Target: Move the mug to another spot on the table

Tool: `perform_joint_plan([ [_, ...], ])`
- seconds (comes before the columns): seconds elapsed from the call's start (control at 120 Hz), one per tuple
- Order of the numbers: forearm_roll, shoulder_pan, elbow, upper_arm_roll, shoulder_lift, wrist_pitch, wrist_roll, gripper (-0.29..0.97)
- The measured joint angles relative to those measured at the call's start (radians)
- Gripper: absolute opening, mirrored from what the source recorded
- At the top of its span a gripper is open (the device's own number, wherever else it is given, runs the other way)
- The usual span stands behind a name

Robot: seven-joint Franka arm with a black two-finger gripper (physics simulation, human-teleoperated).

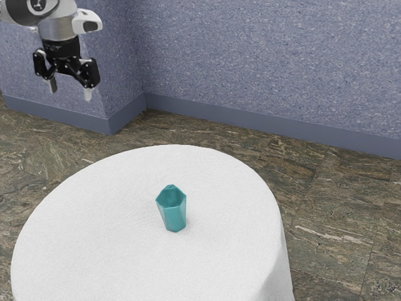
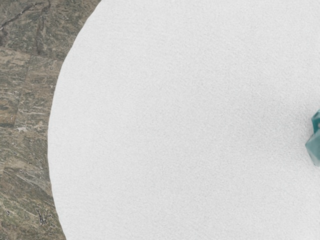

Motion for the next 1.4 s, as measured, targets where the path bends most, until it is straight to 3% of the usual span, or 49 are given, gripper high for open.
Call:
perform_joint_plan([
  [0.167, 0.000, 0.013, 0.007, -0.048, 0.031, 0.016, -0.018, 0.68],
  [0.35, -0.013, -0.052, 0.015, -0.089, 0.189, 0.147, -0.052, 0.68],
  [0.467, -0.045, -0.107, 0.006, -0.098, 0.280, 0.212, -0.120, 0.68],
  [0.683, -0.138, -0.103, 0.002, -0.099, 0.402, 0.269, -0.296, 0.68],
  [0.983, -0.173, -0.105, -0.018, -0.099, 0.477, 0.322, -0.486, 0.68],
  [1.4, -0.176, -0.097, -0.040, -0.099, 0.501, 0.370, -0.601, 0.68],
])
